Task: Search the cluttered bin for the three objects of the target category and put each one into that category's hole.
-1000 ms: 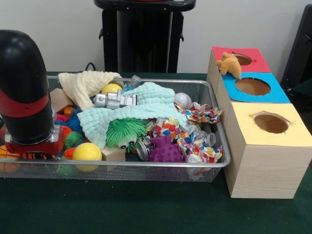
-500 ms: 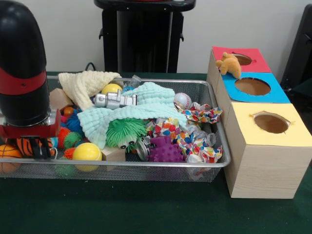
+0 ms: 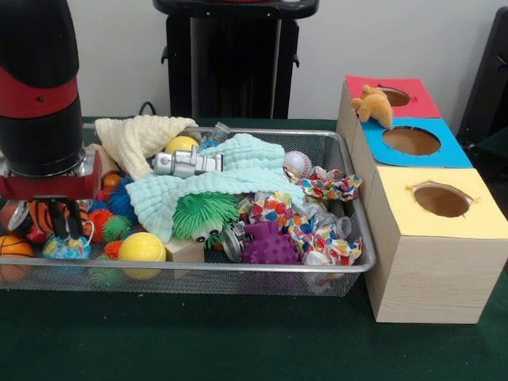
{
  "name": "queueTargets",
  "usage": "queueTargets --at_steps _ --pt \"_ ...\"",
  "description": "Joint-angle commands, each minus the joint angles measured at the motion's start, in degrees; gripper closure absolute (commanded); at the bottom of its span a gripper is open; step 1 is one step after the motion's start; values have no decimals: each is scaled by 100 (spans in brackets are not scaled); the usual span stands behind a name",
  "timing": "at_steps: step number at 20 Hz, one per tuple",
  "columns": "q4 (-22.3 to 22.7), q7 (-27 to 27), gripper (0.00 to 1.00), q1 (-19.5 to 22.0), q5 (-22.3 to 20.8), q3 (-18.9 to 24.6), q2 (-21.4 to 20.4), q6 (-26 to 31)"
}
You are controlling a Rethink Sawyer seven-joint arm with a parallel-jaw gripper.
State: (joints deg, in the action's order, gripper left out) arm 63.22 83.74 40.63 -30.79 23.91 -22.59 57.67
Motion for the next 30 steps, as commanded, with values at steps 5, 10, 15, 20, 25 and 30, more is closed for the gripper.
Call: queueTargets --at_steps 5,10,15,20,25,30 --pt "1396 282 100 -373 265 -129 -854 -22" --pt "1606 494 100 -505 439 -168 -1038 8" --pt "2067 716 100 -602 702 -226 -1373 -56" --pt "2602 1171 100 -888 951 -345 -1714 -364" --pt "2909 1275 100 -1039 1134 -481 -1897 -544" --pt "3359 1396 100 -1157 1355 -597 -2062 -875"
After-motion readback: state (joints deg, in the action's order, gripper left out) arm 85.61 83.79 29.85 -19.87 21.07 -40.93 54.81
